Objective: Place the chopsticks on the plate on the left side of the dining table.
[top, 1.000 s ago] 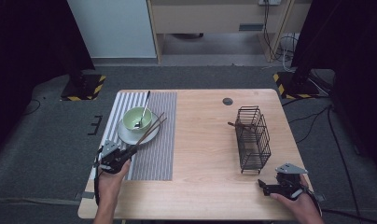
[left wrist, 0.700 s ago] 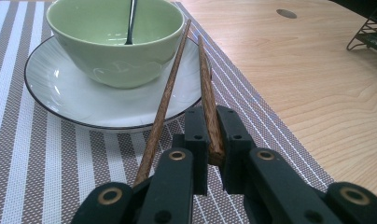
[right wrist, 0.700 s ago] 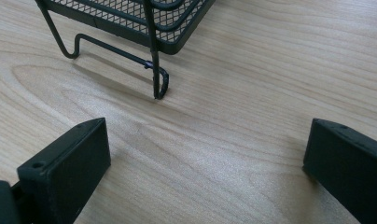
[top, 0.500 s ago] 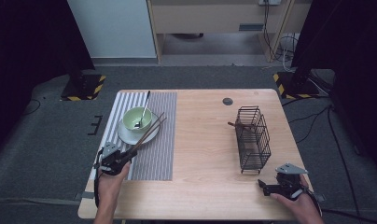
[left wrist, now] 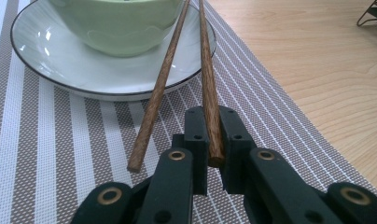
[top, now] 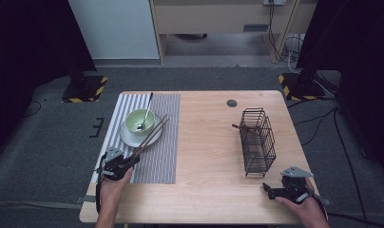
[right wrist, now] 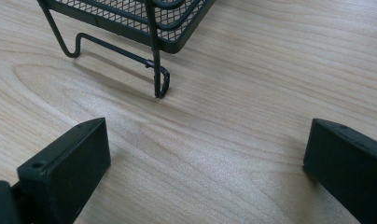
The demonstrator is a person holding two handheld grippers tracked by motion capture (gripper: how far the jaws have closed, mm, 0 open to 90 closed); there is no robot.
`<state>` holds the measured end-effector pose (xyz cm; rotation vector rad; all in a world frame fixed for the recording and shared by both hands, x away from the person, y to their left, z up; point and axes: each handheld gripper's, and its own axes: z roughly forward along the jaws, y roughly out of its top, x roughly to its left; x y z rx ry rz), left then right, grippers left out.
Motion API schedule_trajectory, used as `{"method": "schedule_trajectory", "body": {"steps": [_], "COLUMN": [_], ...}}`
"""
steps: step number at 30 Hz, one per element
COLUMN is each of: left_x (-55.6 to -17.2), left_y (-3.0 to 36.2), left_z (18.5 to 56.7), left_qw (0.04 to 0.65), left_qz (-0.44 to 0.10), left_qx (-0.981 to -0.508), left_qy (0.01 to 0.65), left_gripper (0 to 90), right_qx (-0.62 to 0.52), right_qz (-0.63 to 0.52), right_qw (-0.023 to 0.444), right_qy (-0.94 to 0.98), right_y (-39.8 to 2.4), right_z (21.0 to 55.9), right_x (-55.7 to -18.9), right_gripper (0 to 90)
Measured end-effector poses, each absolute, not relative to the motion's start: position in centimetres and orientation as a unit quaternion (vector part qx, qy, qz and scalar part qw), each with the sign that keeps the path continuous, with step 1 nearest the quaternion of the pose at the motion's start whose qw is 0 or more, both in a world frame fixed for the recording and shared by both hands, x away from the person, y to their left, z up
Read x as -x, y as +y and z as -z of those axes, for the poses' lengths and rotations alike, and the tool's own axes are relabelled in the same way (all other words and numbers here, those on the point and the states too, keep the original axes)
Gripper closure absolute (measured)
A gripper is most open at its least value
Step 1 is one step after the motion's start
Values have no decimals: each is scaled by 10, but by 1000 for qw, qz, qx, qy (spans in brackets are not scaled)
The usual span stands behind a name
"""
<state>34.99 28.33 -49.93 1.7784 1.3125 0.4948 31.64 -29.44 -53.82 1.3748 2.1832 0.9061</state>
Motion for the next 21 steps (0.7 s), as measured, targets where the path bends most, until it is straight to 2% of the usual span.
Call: {"method": "schedule_trajectory", "body": {"steps": [21], "left_x": [-353], "left_y": [284], "left_z": [507], "left_qw": [417], "left_qz": [-168], "left_qx": [-716], "left_qy": [534], "left_gripper": [832], "right_qx": [-492], "right_qz": [-325], "right_qw": [202], "right_qy": [782], "right_y": [-294], "right_z": [538], "right_x": [-316], "right_gripper": [6]}}
